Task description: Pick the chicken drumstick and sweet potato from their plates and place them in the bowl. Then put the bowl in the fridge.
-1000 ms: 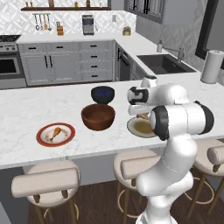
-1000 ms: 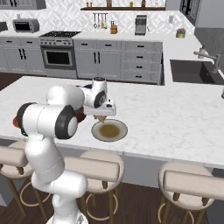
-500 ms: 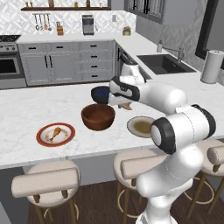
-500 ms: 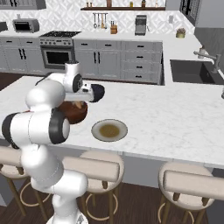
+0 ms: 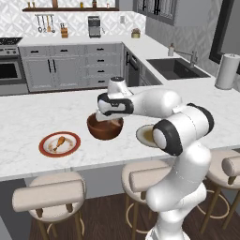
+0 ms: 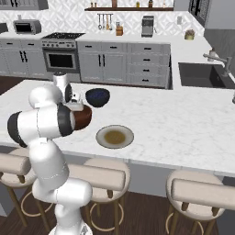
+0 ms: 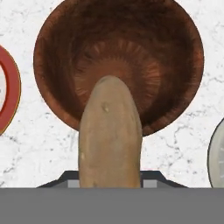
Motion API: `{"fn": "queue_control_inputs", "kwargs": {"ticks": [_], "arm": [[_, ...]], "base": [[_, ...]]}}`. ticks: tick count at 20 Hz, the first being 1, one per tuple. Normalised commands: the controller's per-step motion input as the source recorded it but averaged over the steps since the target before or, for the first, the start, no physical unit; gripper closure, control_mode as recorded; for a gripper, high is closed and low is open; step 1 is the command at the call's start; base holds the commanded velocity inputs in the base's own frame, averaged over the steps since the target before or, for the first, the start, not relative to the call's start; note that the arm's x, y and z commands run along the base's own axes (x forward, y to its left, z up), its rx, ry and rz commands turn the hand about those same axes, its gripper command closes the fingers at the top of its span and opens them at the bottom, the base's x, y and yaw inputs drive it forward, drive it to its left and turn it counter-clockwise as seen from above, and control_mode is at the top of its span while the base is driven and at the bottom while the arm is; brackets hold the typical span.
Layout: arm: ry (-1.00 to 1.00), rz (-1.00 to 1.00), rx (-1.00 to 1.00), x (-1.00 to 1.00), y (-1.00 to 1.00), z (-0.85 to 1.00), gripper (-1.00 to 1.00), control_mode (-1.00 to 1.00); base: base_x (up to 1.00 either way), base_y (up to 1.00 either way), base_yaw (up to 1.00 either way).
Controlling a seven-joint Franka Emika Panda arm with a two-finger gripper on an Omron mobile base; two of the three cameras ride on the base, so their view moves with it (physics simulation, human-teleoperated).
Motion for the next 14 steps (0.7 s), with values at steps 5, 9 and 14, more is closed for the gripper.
{"fn": "queue_control_inputs", "kwargs": {"ticks": [5,9,14], "arm": [[-0.04,0.00,0.00,0.54,0.46,-0.32,-1.00,-1.00],[-0.05,0.00,0.00,0.42,0.08,-0.24,-1.00,-1.00],[-0.01,0.00,0.00,-0.15,0.00,0.20,-1.00,-1.00]], "base": [[0.00,0.00,0.00],[0.00,0.00,0.00],[0.00,0.00,0.00]]}}
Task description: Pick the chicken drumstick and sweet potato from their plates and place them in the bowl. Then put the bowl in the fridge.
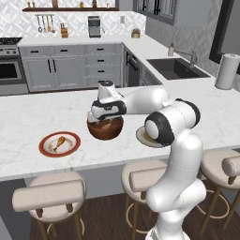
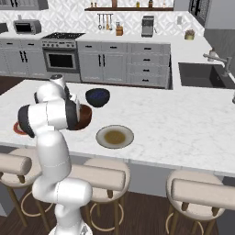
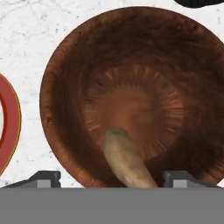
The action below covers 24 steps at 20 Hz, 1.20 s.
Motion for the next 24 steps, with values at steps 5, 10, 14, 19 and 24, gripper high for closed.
{"fn": "queue_control_inputs", "kwargs": {"ticks": [5,10,14,19,24], "arm": [[-0.06,0.00,0.00,-0.96,0.13,0.67,-1.00,-1.00],[-0.13,0.00,0.00,-1.00,0.21,0.51,-1.00,-1.00],[-0.05,0.03,0.00,-1.00,0.38,-0.08,-1.00,-1.00],[-0.02,-0.02,0.00,-0.78,0.92,-0.10,-1.00,-1.00],[-0.15,-0.22,0.00,0.01,1.00,0.00,-1.00,-1.00]], "base": [[0.00,0.00,0.00],[0.00,0.00,0.00],[0.00,0.00,0.00],[0.00,0.00,0.00],[0.00,0.00,0.00]]}}
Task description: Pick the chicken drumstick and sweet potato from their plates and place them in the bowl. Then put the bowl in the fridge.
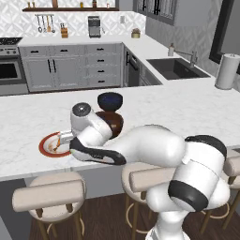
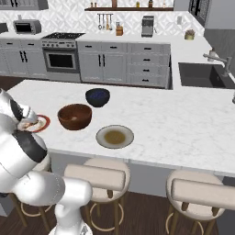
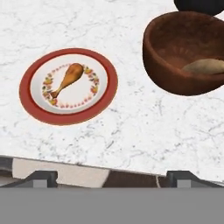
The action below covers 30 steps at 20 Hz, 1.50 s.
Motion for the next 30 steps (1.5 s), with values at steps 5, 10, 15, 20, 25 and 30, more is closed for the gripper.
{"fn": "queue_control_inputs", "kwargs": {"ticks": [5,10,15,20,25,30], "arm": [[0.00,-0.28,0.00,0.66,0.96,-0.01,-1.00,-1.00],[0.23,-0.20,0.01,0.99,0.58,-0.11,-1.00,-1.00],[0.13,-0.02,0.00,0.29,0.04,-0.07,-1.00,-1.00],[0.03,0.00,-0.01,0.38,0.15,-0.38,-1.00,-1.00],[0.02,0.00,0.00,0.26,0.03,-0.72,-1.00,-1.00],[-0.01,0.00,0.02,0.33,0.00,-0.45,-1.00,-1.00]], "base": [[0.00,0.00,0.00],[0.00,0.00,0.00],[0.00,0.00,0.00],[0.00,0.00,0.00],[0.00,0.00,0.00],[0.00,0.00,0.00]]}}
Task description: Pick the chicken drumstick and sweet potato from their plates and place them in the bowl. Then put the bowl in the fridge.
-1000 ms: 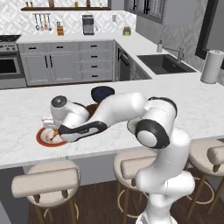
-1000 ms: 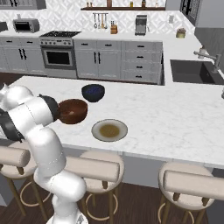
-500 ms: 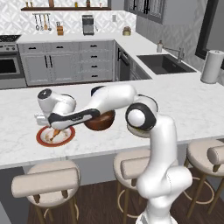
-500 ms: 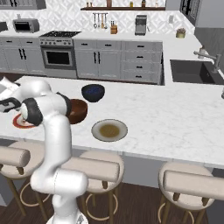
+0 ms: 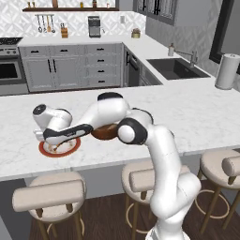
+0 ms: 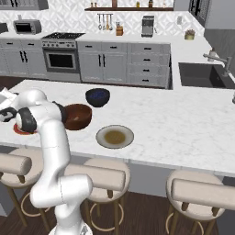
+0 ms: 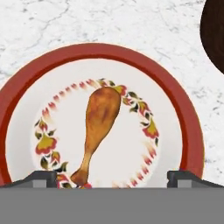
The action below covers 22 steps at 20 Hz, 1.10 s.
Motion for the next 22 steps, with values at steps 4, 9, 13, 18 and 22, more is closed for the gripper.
{"fn": "queue_control_inputs", "kwargs": {"ticks": [4,9,13,18,22], "arm": [[0.00,0.00,0.02,0.44,-0.04,-0.40,-1.00,-1.00],[0.00,0.00,0.03,0.44,-0.11,-0.43,-1.00,-1.00],[0.00,0.00,0.02,0.46,0.00,-0.36,-1.00,-1.00],[0.00,0.00,0.01,0.12,-0.07,-0.10,1.00,-1.00],[0.00,0.00,0.01,-0.28,-0.80,0.00,1.00,-1.00]], "base": [[0.00,0.00,0.00],[0.00,0.00,0.00],[0.00,0.00,0.00],[0.00,0.00,0.00],[0.00,0.00,0.00]]}}
